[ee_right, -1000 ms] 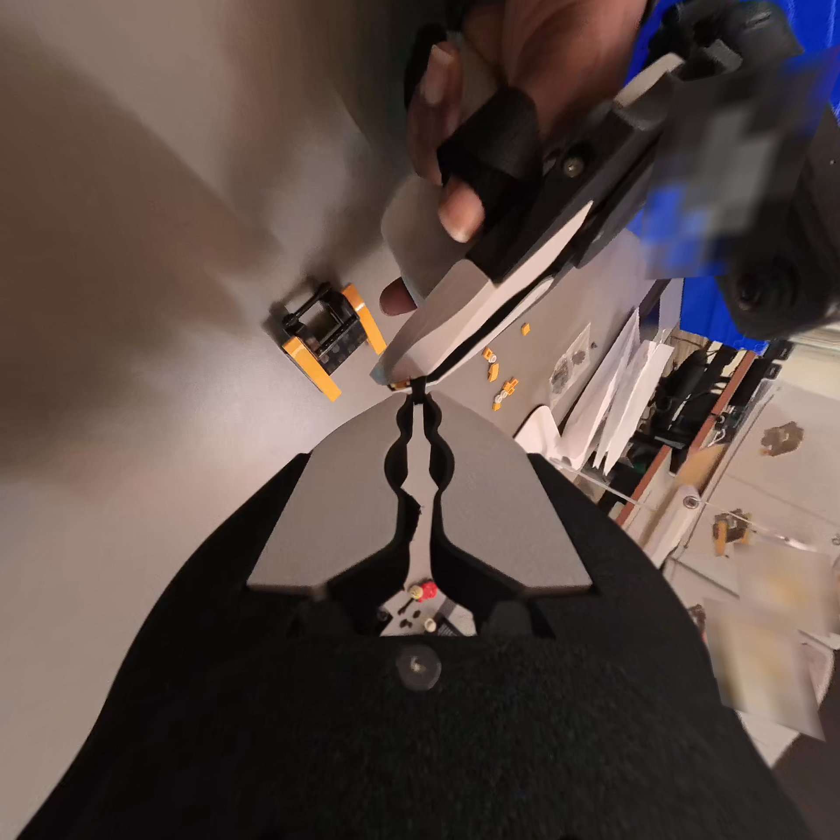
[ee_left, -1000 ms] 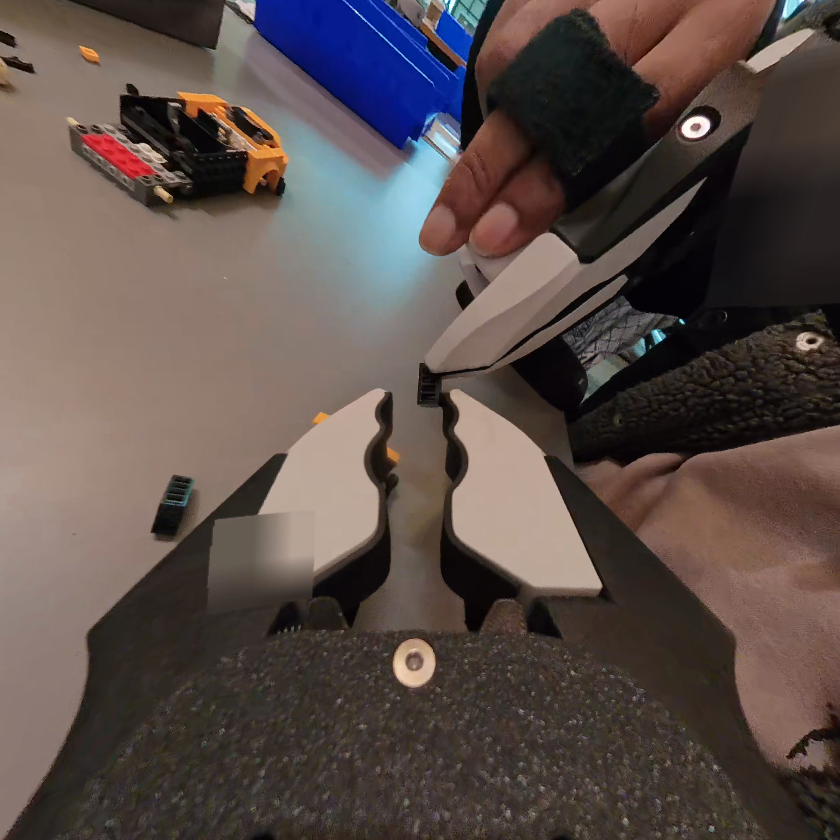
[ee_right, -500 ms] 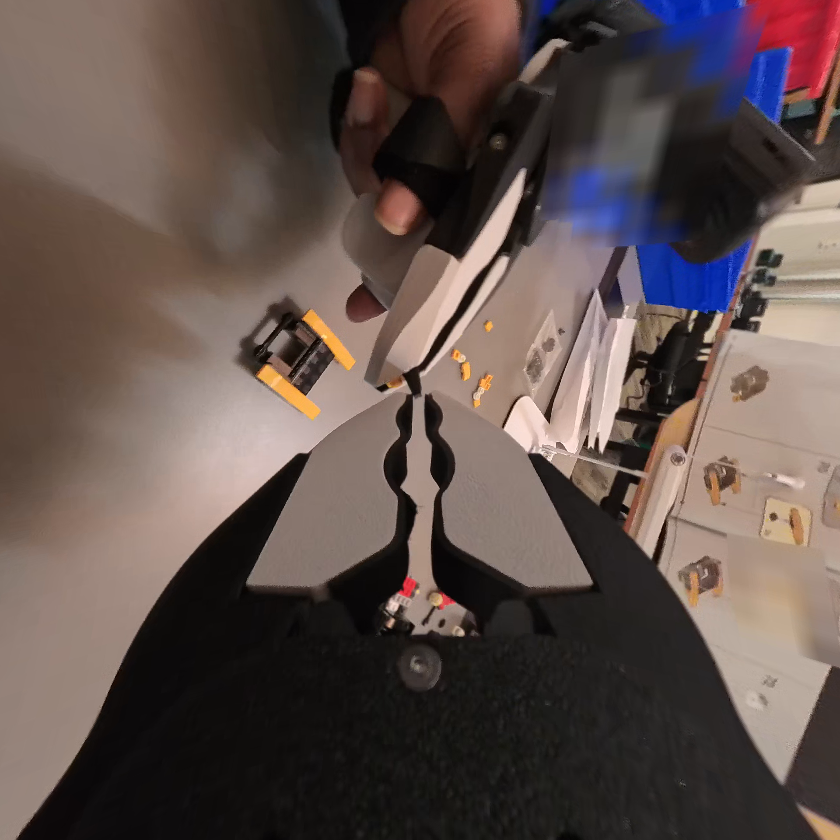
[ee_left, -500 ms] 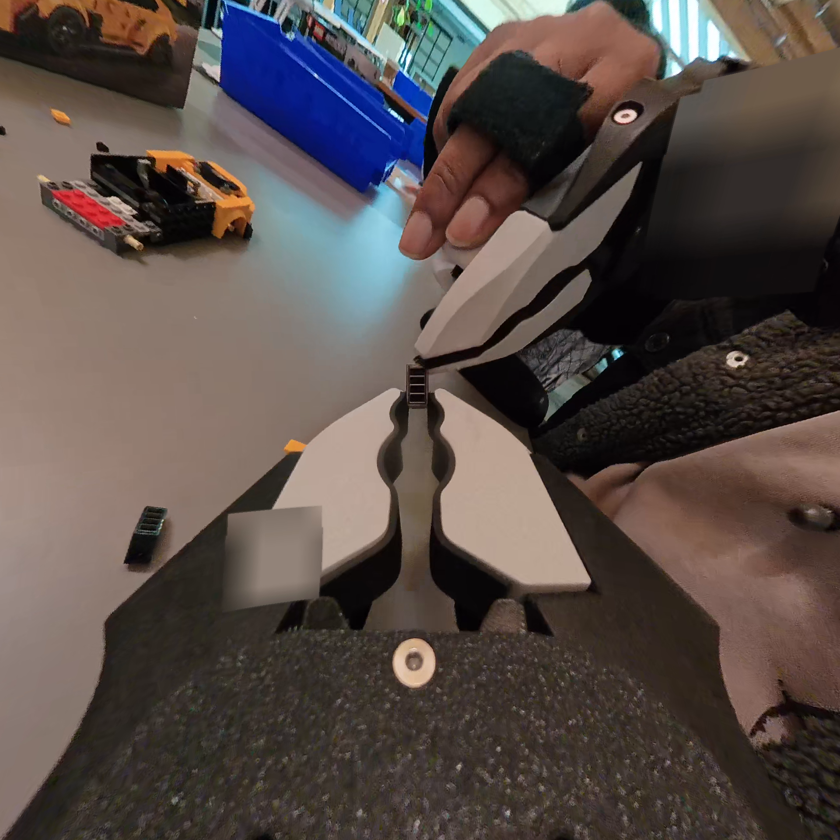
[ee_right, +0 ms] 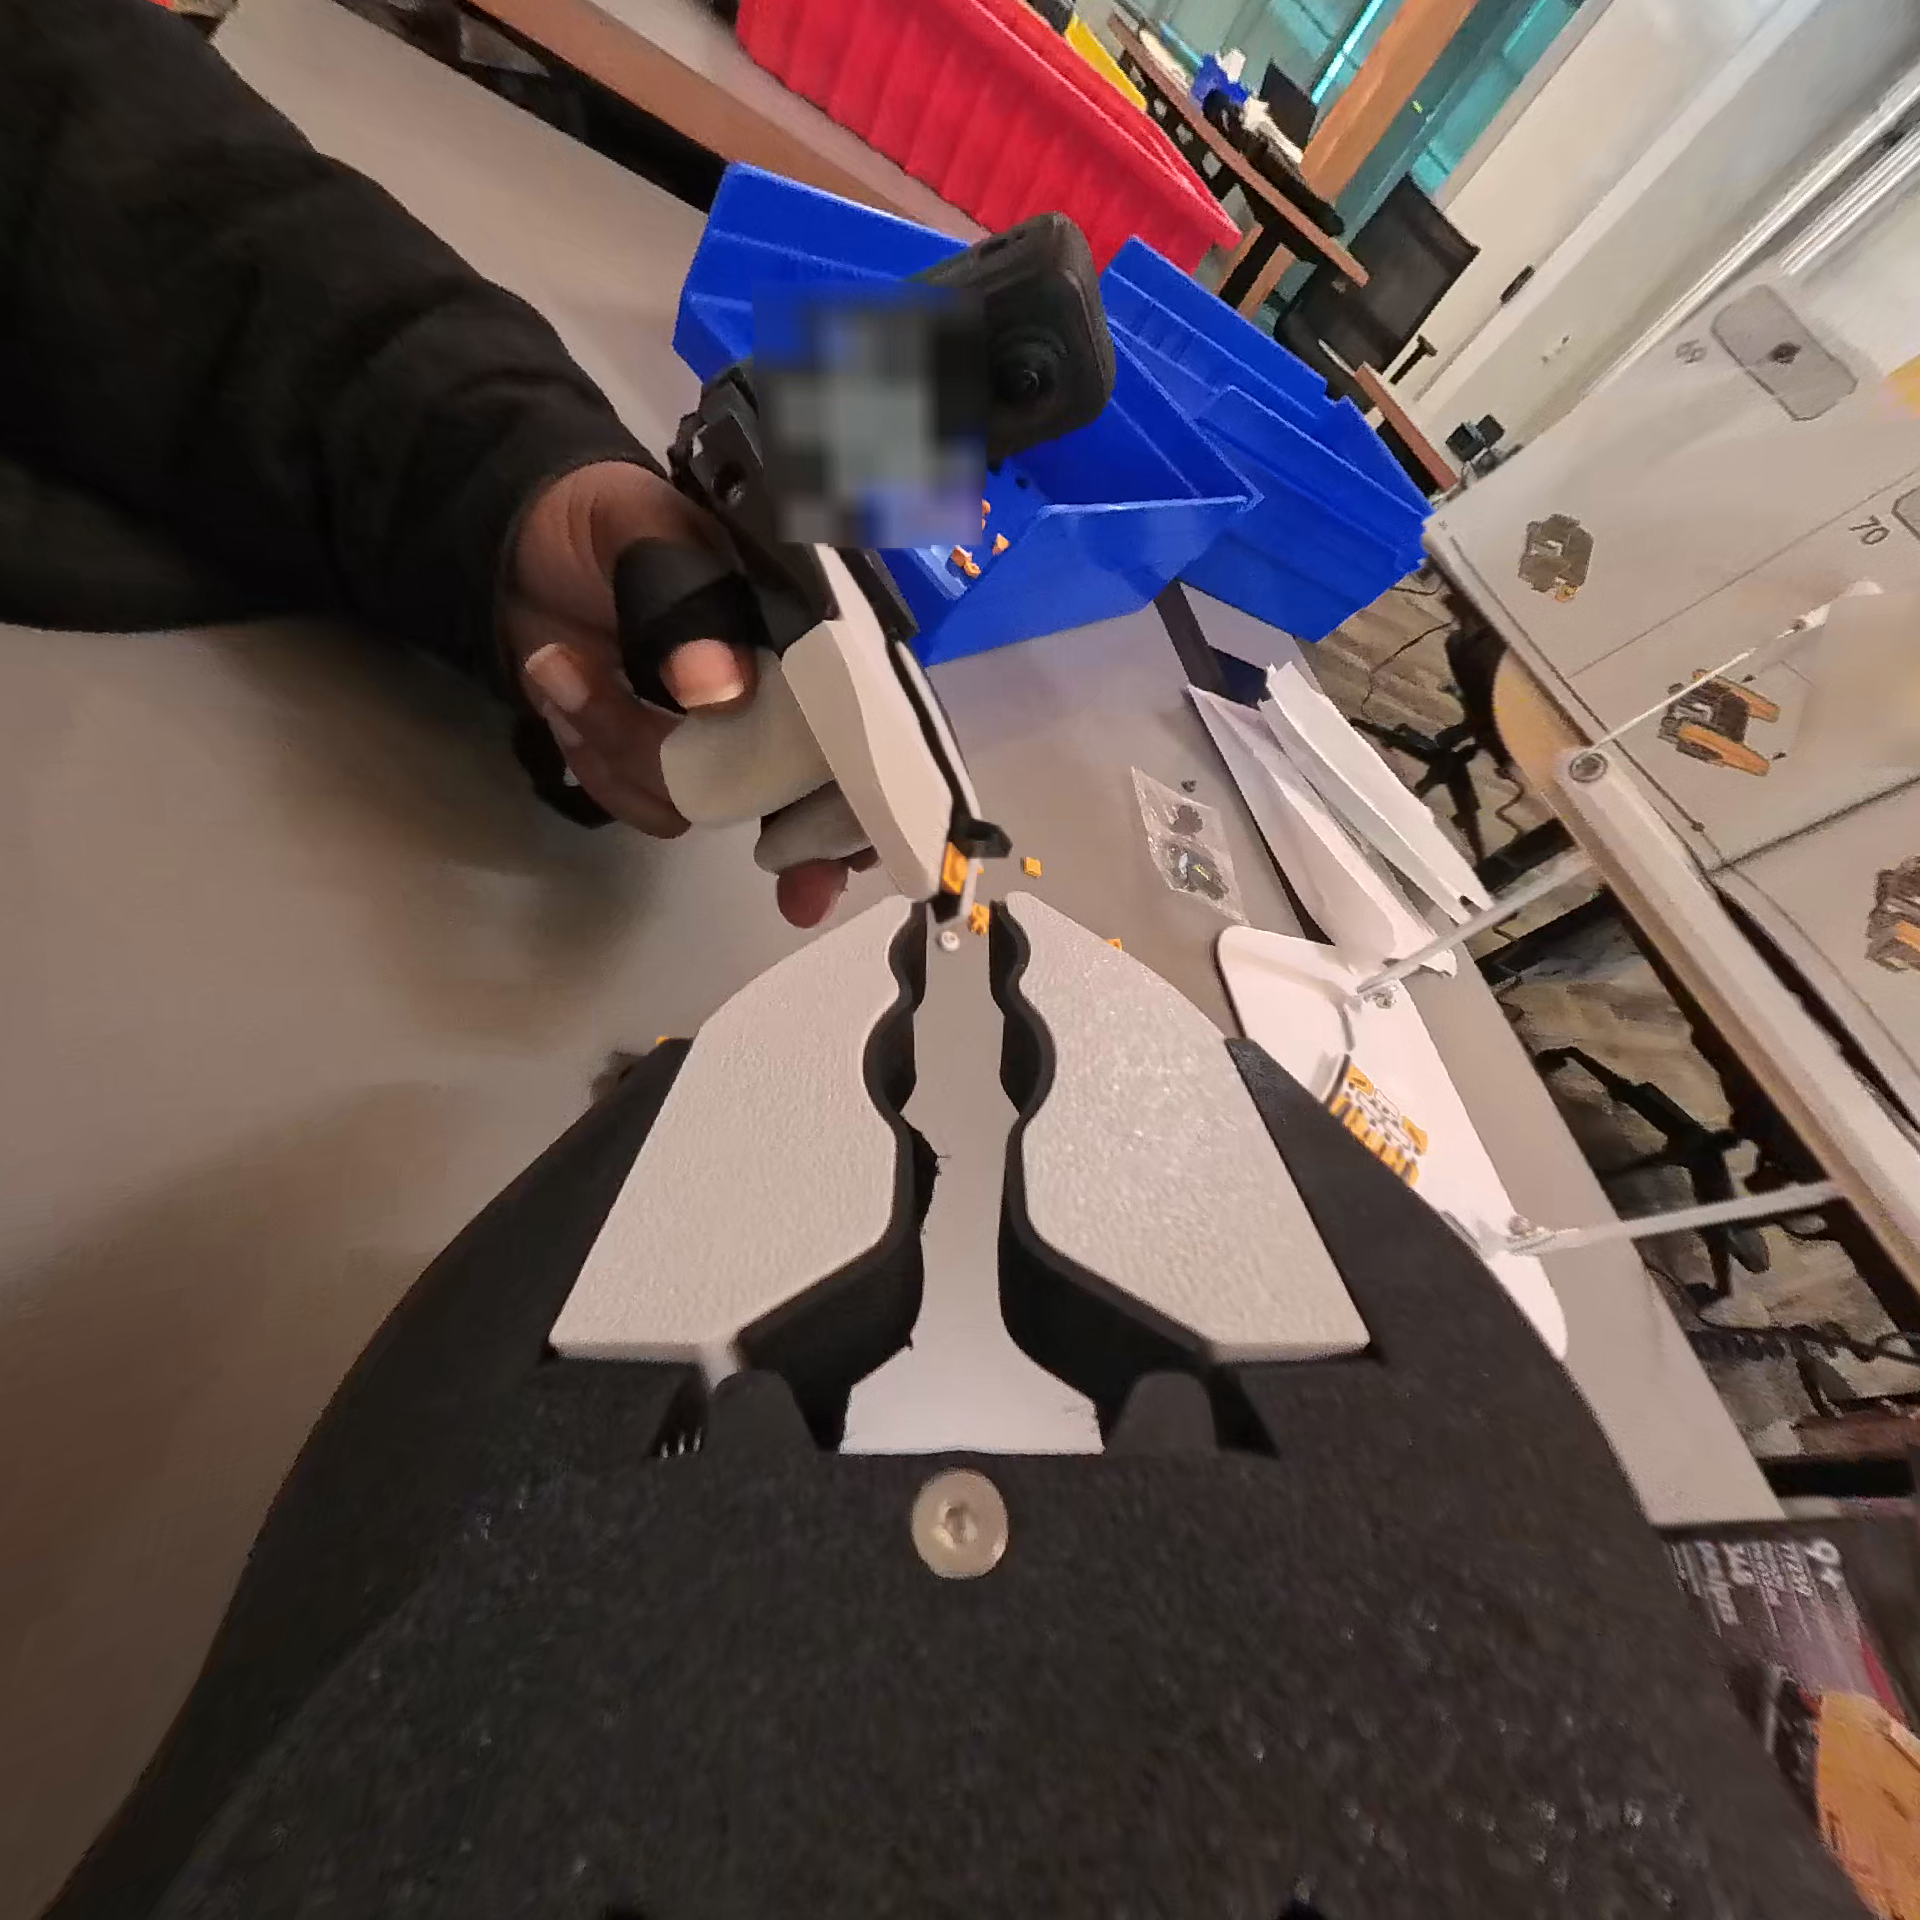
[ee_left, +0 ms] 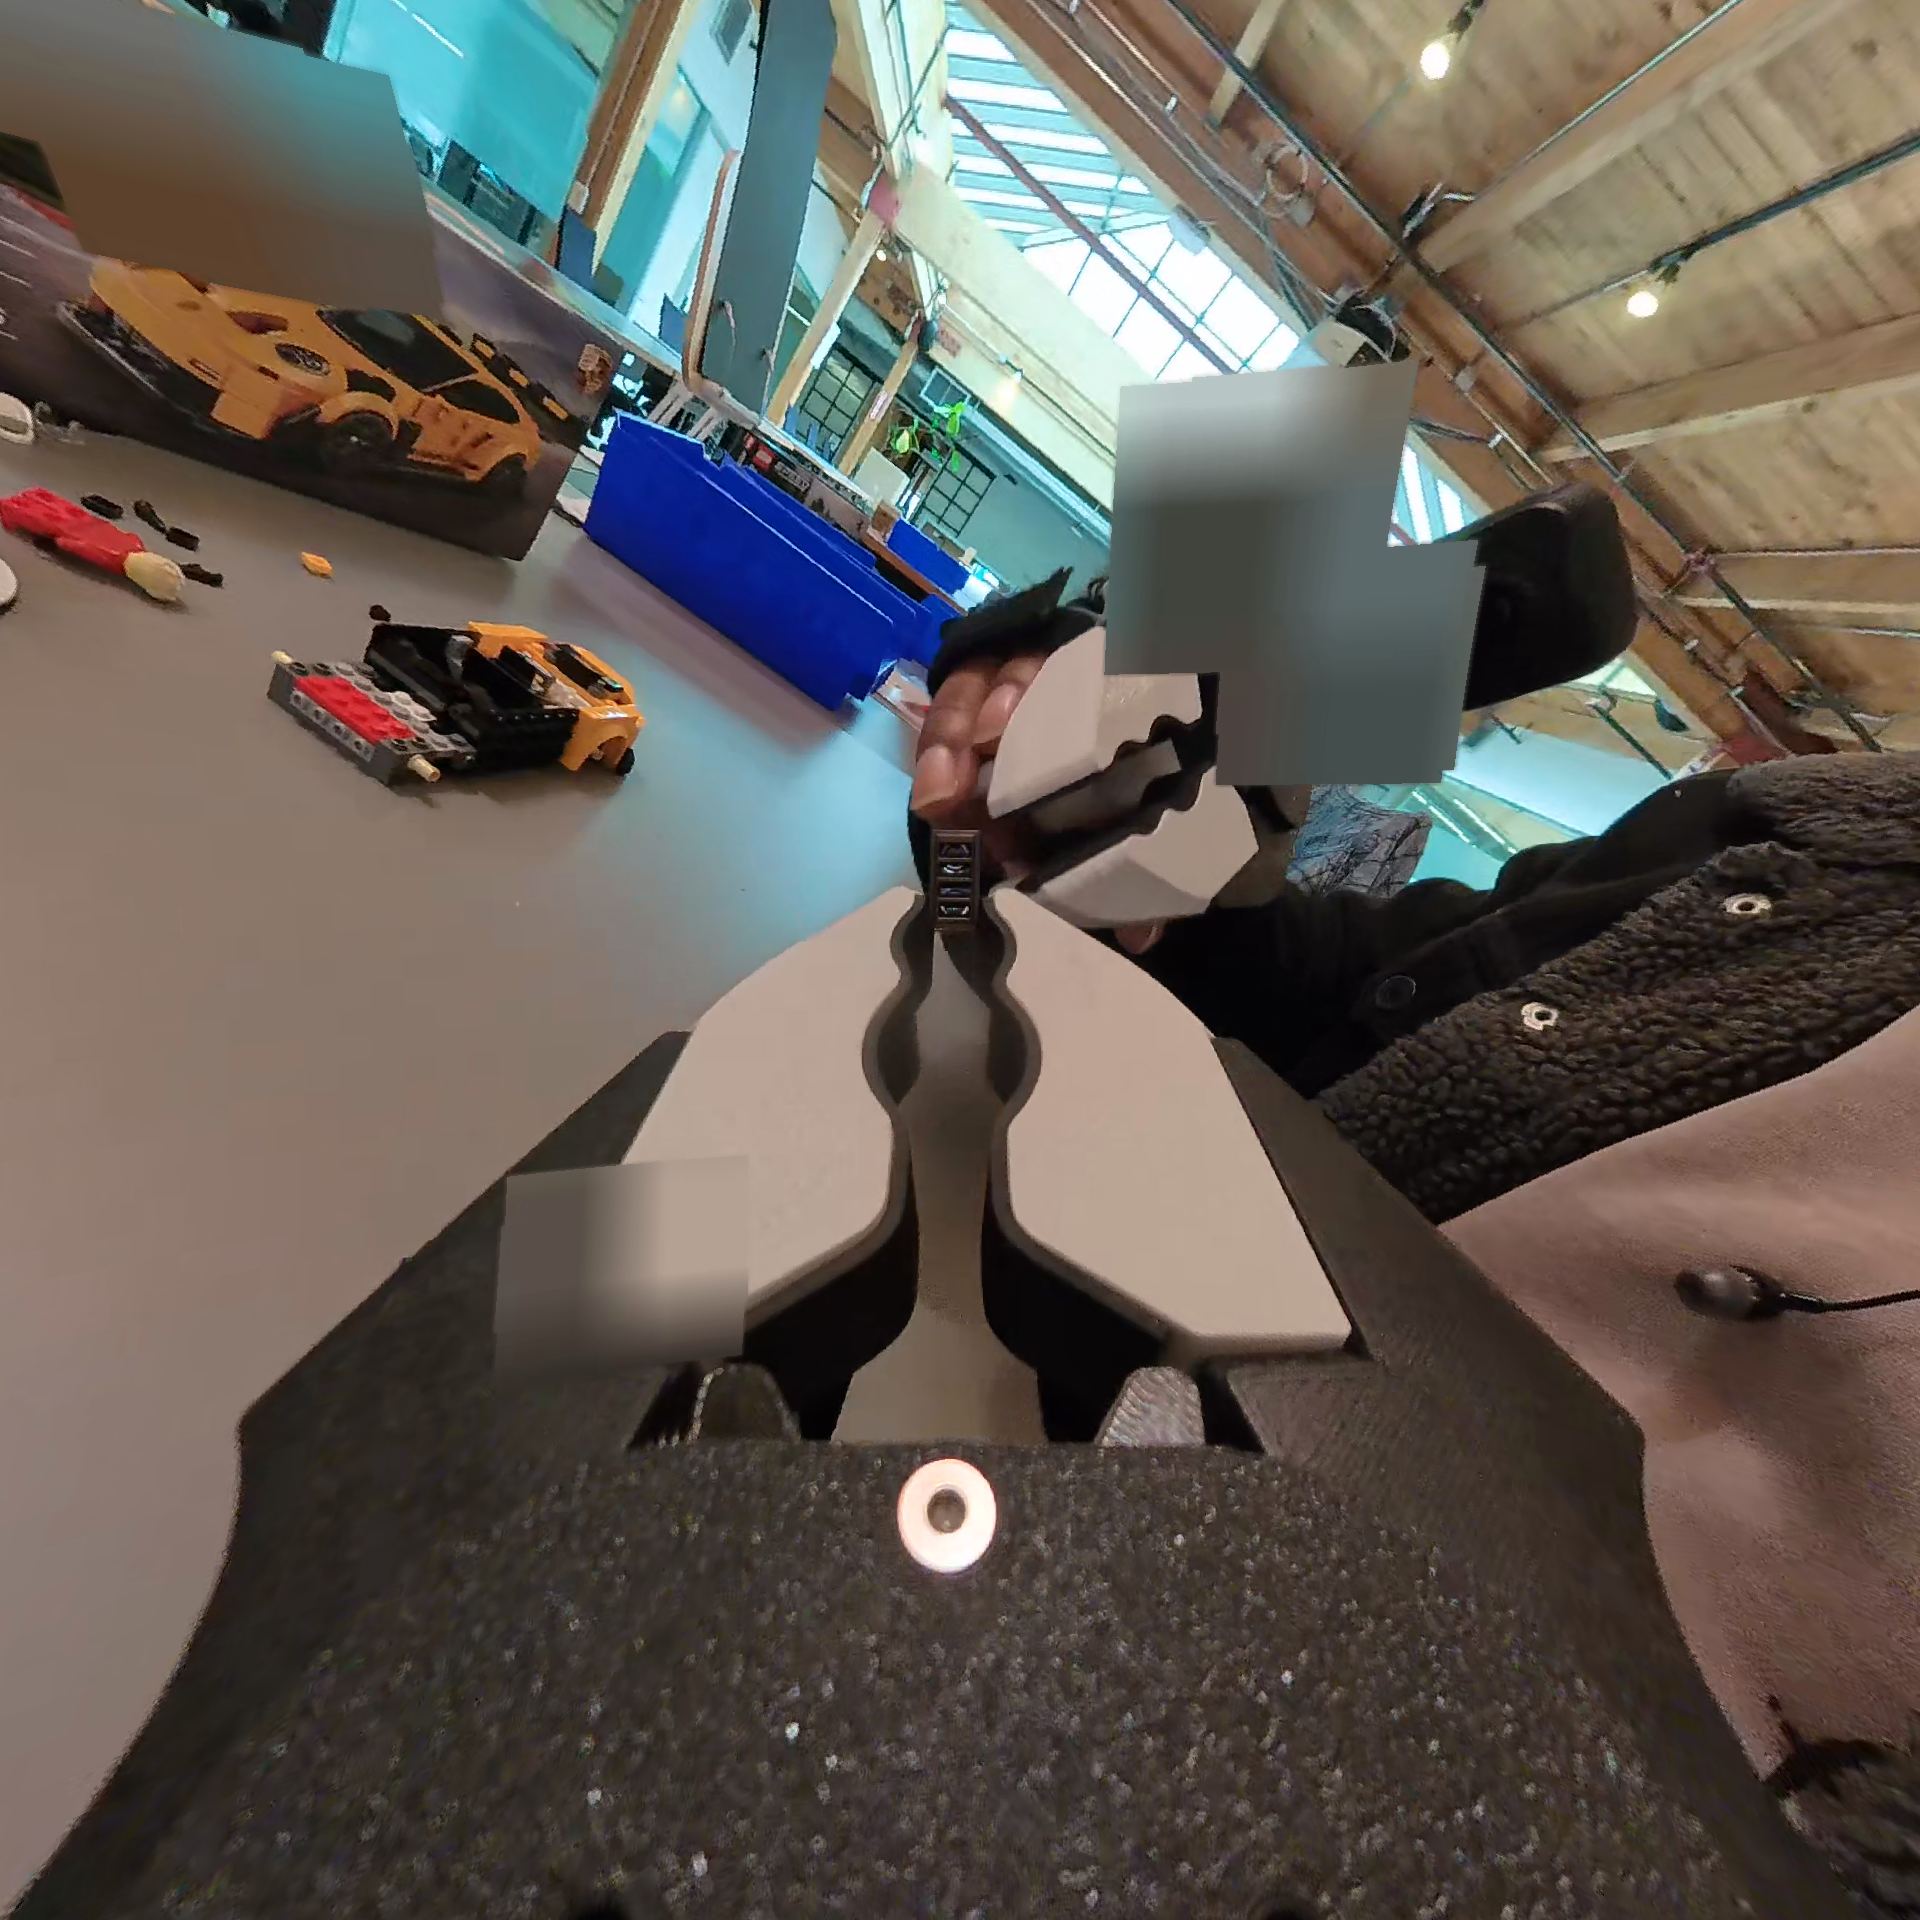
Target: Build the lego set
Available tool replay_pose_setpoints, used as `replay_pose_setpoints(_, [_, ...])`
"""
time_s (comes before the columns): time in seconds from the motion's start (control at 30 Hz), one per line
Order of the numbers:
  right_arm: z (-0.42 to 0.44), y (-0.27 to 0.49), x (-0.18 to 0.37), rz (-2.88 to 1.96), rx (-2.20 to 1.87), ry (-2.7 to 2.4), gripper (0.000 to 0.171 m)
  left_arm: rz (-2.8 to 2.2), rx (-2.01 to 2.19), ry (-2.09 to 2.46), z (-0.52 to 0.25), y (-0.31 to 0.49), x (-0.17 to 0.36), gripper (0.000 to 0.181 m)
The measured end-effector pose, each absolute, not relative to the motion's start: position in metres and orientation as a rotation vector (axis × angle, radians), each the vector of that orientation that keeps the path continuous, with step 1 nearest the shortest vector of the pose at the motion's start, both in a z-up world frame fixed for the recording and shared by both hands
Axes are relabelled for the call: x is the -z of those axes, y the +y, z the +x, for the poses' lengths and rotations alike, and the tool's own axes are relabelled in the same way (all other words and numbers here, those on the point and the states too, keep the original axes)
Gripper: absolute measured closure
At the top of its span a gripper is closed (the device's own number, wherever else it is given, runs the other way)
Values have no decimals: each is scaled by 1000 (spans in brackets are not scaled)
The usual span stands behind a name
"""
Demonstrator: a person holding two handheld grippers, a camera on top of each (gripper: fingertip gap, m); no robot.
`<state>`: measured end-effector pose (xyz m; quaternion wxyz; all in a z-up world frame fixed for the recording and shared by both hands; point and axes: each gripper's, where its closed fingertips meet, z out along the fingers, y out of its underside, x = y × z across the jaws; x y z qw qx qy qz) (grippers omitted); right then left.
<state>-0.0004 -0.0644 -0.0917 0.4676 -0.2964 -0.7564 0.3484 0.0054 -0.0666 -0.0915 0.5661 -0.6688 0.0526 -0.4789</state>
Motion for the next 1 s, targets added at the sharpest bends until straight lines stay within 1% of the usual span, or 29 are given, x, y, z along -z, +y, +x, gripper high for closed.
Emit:
replay_pose_setpoints(0.1, [-7,-66,97,-708,-836,-1847,162,-1545,1123,129,6,-68,88,174])
replay_pose_setpoints(0.33, [-9,-71,98,-568,-720,-1827,158,-1504,1226,99,9,-70,82,174])
replay_pose_setpoints(0.53, [-10,-73,95,-495,-668,-1800,162,-1497,1285,92,13,-72,80,174])
replay_pose_setpoints(0.67, [-3,-74,96,-487,-737,-1838,163,-1503,1306,124,18,-75,80,173])
replay_pose_setpoints(0.8, [5,-62,92,-525,-819,-1845,163,-1492,1313,123,13,-76,78,166])
replay_pose_setpoints(1.0, [14,-52,85,-594,-953,-1823,163,-1518,1280,121,11,-73,83,165])
